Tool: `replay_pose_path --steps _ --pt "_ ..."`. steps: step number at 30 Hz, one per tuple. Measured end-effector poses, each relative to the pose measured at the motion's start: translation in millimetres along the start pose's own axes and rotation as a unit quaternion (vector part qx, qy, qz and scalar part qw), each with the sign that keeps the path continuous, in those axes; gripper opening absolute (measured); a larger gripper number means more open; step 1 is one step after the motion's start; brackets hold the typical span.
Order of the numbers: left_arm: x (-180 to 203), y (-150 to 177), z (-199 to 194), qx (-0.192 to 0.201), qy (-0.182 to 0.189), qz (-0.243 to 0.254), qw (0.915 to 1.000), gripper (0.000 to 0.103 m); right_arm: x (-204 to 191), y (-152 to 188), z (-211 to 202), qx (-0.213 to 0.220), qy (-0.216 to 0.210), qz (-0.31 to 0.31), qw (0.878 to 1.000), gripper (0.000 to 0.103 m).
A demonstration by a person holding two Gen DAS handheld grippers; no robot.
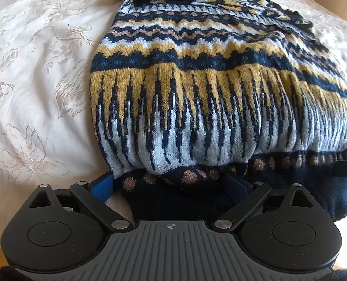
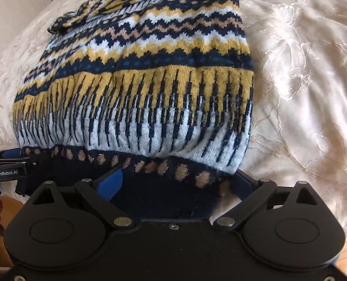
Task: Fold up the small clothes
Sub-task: 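Reach both tools to the navy ribbed hem and close on it, then lift the hem with both tools and fold it over toward the collar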
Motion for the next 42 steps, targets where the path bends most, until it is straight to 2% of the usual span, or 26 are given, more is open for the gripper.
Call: replay_pose_path --steps 5,6,7,8,9,10,11,13,14,21,27,31,38,42 --pt "3 -1 1 -0.007 -0.007 -0.002 0.9999 0.095 -3 0 1 -0.006 0.006 -0.005 1.0 0.095" --pt "5 -2 1 -0.01 -0.007 -0.003 0.9999 0.094 -3 -1 1 -0.007 0.005 -0.006 1.0 0.087" --pt "6 -3 0 -0.012 -0.007 -0.004 0.9999 0.089 -4 -2 0 -0.007 0.002 -0.006 1.0 0.074" --pt "7 -3 -1 -0.012 -0.006 -0.004 0.9999 0.08 -3 -2 -2 -0.006 0.0 -0.004 1.0 0.067" --pt "7 -4 -4 -0.009 -0.007 -0.001 0.9999 0.071 -2 -4 -4 -0.008 -0.003 -0.002 1.0 0.05" --pt "8 -5 -9 -0.005 -0.01 0.0 0.9999 0.05 -1 -5 -5 -0.013 -0.012 0.002 1.0 0.026" --pt "9 -6 -14 0.0 -0.011 0.0 0.9999 0.028 0 -6 -8 -0.02 -0.026 0.007 0.999 0.018" --pt "11 -10 -24 0.012 0.004 -0.009 0.9999 0.017 -1 -7 -14 -0.029 -0.052 0.011 0.998 0.018" --pt "10 -11 -29 0.02 0.01 -0.016 0.9996 0.015 -2 -8 -19 -0.025 -0.062 0.008 0.998 0.018" --pt "-14 -28 -82 0.082 0.02 -0.074 0.9937 0.013 -7 -29 -68 0.019 -0.131 0.024 0.991 0.016" --pt "-42 -78 -117 0.145 0.028 -0.097 0.9842 0.013 -18 -86 -96 0.067 -0.177 0.042 0.981 0.016" --pt "-54 -125 -123 0.177 0.026 -0.1 0.9787 0.013 -25 -135 -98 0.094 -0.194 0.056 0.975 0.016" --pt "-75 -193 -89 0.166 0.024 -0.134 0.9766 0.013 -38 -206 -81 0.117 -0.2 0.069 0.97 0.016" --pt "-88 -210 -77 0.148 0.023 -0.154 0.9767 0.013 -42 -234 -63 0.107 -0.19 0.082 0.972 0.016"
Point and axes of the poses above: each gripper's, at about its wrist camera, not at the fingertips, and z roughly the way its jaws point, x to its right, y to its underside, the point moved 3 cm from there along z, roughly the way its jaws point, and after that the axes turned 15 degrees about z, right-handed, at the moved point
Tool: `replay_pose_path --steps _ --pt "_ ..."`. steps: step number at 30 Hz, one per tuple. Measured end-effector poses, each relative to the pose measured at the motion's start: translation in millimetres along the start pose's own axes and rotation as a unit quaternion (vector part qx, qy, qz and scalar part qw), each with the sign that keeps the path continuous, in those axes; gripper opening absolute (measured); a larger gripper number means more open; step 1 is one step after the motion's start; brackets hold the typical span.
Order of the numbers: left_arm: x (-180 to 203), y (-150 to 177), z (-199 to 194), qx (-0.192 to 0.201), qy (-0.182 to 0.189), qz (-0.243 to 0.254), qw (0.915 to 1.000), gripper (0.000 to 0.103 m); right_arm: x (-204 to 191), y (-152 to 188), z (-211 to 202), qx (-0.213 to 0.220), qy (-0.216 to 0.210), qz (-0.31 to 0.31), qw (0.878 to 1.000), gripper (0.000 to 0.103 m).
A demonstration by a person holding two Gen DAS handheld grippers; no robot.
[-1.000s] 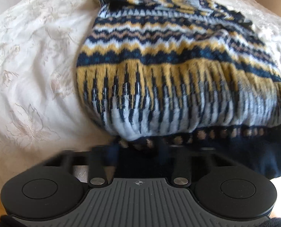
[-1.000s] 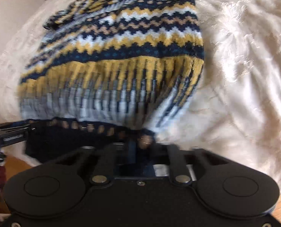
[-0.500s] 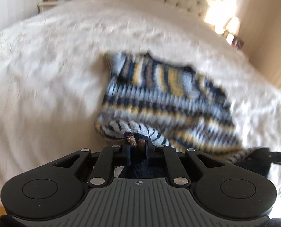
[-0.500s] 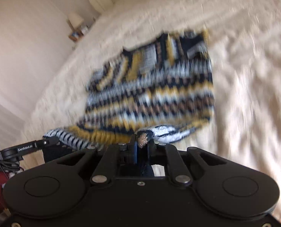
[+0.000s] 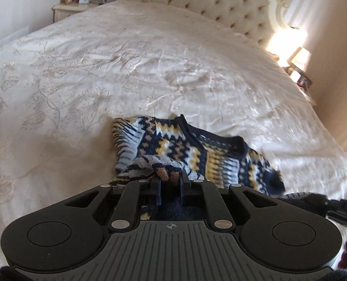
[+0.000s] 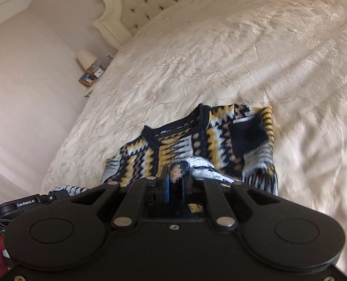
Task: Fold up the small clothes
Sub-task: 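Lift the hem with both tools and fold it over toward the collar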
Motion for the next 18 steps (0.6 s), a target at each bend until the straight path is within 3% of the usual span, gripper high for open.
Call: replay_pose_path --steps 4,12,18 --pt "-7 -14 23 -0.022 0.004 -0.018 0.9996 0.013 5 -18 19 -0.006 0.017 0.017 1.0 0.016" --pt "-7 -32 73 -0.073 0.012 0.02 0.9971 0.013 22 -37 55 -0.024 0.057 0.054 0.997 0.016" --pt "-19 -38 105 -0.106 0.027 0.018 0.9938 0.014 29 -48 78 -0.027 0.078 0.083 0.993 0.017"
Point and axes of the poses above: each gripper's, at about its wrist camera, not at the fingertips, and z roughly the way its jaws point, x to its right, y to its underside, the point moved 3 cm from there along z, roughly the way its jaws point, and after that the axes turned 15 degrees about z, right-handed, at the moved point
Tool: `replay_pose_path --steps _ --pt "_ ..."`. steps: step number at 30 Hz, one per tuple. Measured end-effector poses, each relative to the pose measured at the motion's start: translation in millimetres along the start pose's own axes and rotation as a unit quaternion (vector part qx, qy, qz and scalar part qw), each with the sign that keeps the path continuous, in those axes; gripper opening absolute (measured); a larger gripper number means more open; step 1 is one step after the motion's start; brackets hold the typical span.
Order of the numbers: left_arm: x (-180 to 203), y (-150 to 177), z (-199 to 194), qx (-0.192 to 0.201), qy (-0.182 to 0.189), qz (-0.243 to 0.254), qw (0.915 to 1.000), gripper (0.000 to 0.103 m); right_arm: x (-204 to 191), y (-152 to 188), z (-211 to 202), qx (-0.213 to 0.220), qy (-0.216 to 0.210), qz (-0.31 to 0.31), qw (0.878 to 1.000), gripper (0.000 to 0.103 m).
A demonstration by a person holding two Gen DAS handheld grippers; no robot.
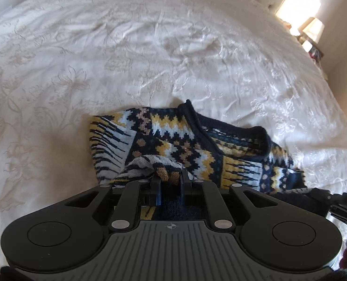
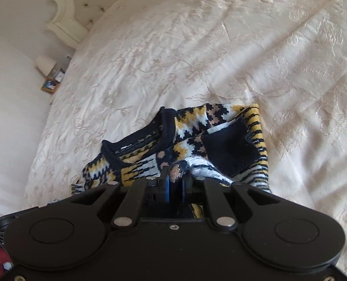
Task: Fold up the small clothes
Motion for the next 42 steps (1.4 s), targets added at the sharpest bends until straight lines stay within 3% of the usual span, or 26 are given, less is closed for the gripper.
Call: replay_pose_path --steps 6,12,15,20,25,29,38,42 --pt "-18 -14 30 -0.021 0.046 -0.017 0.9986 0.017 3 -15 28 -0.002 0.027 0.039 0.999 0.025" --pt "-33 -26 49 -0.031 0.097 -0.034 0.9943 0.031 5 -27 45 -0.012 0.037 0.06 0.997 0.03" --pt "-40 -27 51 -0.024 0.107 -0.047 0.9929 0.041 10 -31 49 -0.015 0.028 0.082 0.996 0.046" --pt "-49 -28 51 -0.014 0.1 -0.044 0.9939 0.071 17 -38 52 -0.011 0.037 0.087 0.995 0.047" --pt "-66 -37 44 0.001 0.058 -0.035 0.9977 0.071 17 -44 41 0.022 0.044 0.073 0.996 0.047" --pt "-74 -36 31 0.013 0.047 -0.021 0.9986 0.071 19 -48 25 0.056 0.039 0.067 0.995 0.05" --pt "-38 1 6 0.002 0.063 0.069 0.9956 0.071 13 -34 -4 0.075 0.066 -0.015 0.995 0.05" --pt "-17 11 7 -0.009 0.075 0.106 0.9915 0.071 8 -18 -10 0.061 0.068 -0.056 0.994 0.05"
Point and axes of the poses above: each gripper's, at about its wrist camera, not at the fingertips, and z roughly the way its jaws point, x to its right, y to its underside, the point moved 3 cm from there along z, roughly the way its jaws point, and after that the axes turned 15 degrees about z, right-handed, at the moved point
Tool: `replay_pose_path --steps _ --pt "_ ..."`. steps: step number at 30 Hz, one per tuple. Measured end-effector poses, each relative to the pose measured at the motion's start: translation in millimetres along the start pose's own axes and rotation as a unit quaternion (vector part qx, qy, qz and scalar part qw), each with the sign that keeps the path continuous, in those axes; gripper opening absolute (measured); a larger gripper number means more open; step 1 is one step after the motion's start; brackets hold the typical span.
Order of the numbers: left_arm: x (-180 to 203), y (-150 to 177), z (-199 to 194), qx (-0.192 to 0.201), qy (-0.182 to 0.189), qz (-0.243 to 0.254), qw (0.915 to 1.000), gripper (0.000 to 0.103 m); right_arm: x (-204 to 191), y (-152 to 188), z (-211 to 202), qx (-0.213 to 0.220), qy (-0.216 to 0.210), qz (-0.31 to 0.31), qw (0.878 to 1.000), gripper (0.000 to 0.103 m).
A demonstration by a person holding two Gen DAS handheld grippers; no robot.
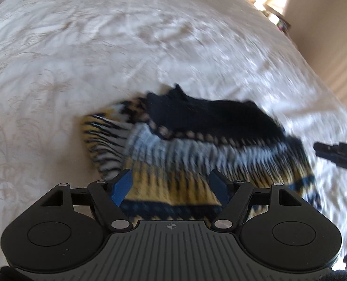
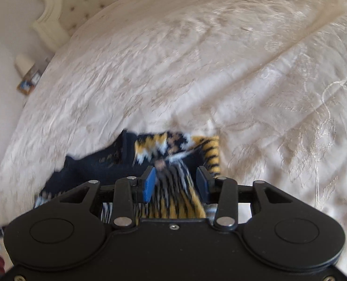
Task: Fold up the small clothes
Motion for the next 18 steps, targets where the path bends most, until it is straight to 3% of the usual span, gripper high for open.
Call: replay_pose_path --steps 4,8,14,18 --pt "12 3 16 -0.011 0.011 0.02 0.9997 0.071 -14 20 2 -0.03 -0.018 -0.053 0.998 0.05" --pt "7 21 36 -0.045 0.003 0.002 0.999 0.071 -30 30 16 -0.049 -0.024 -0.087 0.995 0.05" --pt "4 43 37 -0.057 0.001 0.017 0.9982 0.071 -48 19 57 -0.065 -0.025 -0.124 0.99 0.05" --pt "2 41 31 -0.052 0.003 0.005 0.9986 0.071 -48 4 97 -0.081 0.001 -0.124 0.989 0.048"
Point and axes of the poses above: each gripper's, at about its wrist camera, not at the fingertips, and z roughly the way its jaws point, x to its right, y to its underside, the point moved 3 cm from there along z, roughly the way its jaws point, and after that the axes turned 15 degrees about z, right-handed, at the moved point
